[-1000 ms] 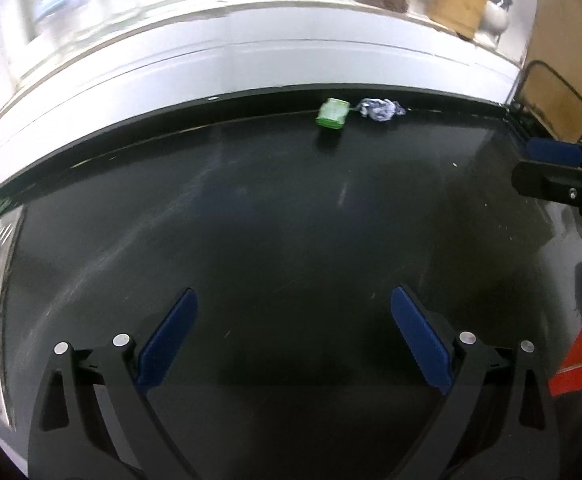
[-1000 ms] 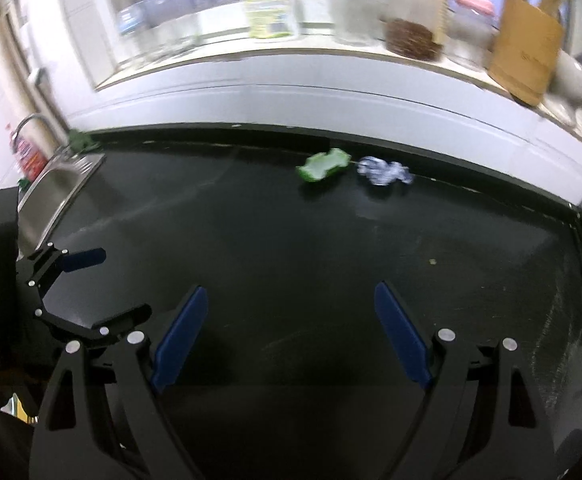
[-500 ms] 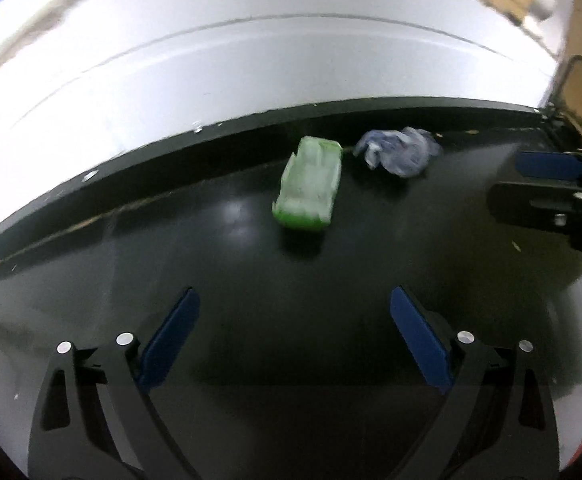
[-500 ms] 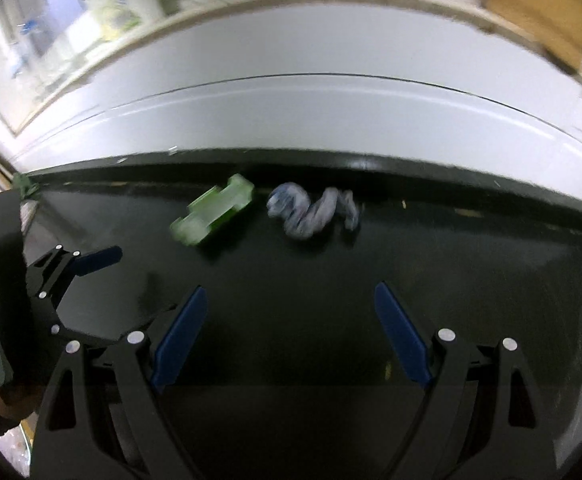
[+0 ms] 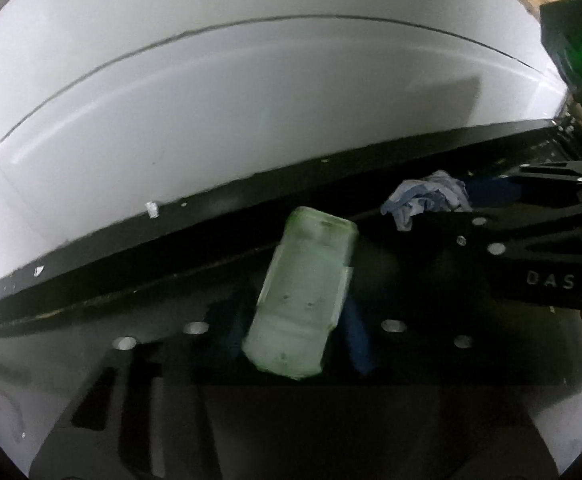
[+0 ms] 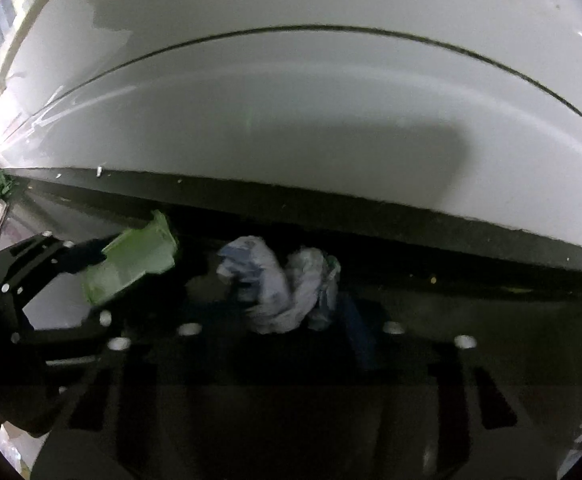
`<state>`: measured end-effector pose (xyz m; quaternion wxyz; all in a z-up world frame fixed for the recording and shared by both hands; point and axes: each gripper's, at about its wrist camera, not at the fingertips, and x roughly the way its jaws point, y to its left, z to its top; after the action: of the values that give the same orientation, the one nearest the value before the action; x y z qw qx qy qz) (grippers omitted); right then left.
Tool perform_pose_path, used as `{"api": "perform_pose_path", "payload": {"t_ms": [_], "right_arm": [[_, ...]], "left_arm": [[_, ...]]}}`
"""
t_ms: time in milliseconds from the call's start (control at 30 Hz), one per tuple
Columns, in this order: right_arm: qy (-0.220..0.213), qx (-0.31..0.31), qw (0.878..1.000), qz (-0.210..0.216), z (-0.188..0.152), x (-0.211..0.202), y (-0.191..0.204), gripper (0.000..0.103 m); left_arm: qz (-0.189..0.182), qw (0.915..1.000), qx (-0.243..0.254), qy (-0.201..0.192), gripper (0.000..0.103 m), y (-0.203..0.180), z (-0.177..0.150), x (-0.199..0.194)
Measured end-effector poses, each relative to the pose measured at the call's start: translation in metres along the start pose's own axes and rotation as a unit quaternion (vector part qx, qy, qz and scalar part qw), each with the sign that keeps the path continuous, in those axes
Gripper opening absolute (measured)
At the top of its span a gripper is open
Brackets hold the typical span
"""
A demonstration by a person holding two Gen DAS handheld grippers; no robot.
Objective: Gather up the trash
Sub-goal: 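Grasp the green plastic tray with the left tool while the right tool grasps the crumpled blue-white paper, then carry tray and paper to the black bin and open both tools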
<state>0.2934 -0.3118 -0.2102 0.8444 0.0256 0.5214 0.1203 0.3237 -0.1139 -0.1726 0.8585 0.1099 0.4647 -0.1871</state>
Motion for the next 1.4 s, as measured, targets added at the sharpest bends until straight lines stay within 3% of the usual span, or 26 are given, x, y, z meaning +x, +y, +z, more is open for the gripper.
{"api": "perform_pose_path", "payload": {"t_ms": [67,200,467,567,733,967,1233,1400], "right_arm": [[0.0,-0.004,1.0,-0.002,-0.003,-0.004,0.002,0.036],[-0.009,-0.003,1.0,-0.003,-0.007,-0.024,0.006,0.036],[-0.037,-0.008,0.999,-0.008,-0.045,-0.097,0.028,0.036],[-0.042,-0.005,0.999,-0.007,-0.067,-0.12,0.042,0.036],[-0.037,0.007,0.999,-0.005,-0.133,-0.165,0.076,0.036],[-0.015,0.01,1.0,-0.004,-0.207,-0.194,0.115,0.036],[-0.033,0.004,0.999,-0.008,-0.214,-0.206,0.141,0.036],[-0.045,-0.04,0.998,0.017,-0.202,-0.208,0.181,0.036]], "left_arm": [[-0.005,1.0,0.002,0.0,0.033,-0.003,0.0,-0.003],[-0.002,1.0,0.002,-0.002,0.033,-0.007,-0.004,-0.021],[0.013,0.9995,-0.014,-0.026,0.033,-0.007,-0.037,-0.099],[0.019,0.9992,-0.022,-0.026,0.033,-0.012,-0.062,-0.128],[0.021,0.9995,-0.016,-0.017,0.033,-0.016,-0.113,-0.169],[0.013,0.9997,-0.02,-0.001,0.033,-0.029,-0.197,-0.212],[0.031,0.9988,-0.032,-0.02,0.033,-0.019,-0.226,-0.239],[0.068,0.9942,-0.074,-0.039,0.033,0.011,-0.243,-0.267]]}}
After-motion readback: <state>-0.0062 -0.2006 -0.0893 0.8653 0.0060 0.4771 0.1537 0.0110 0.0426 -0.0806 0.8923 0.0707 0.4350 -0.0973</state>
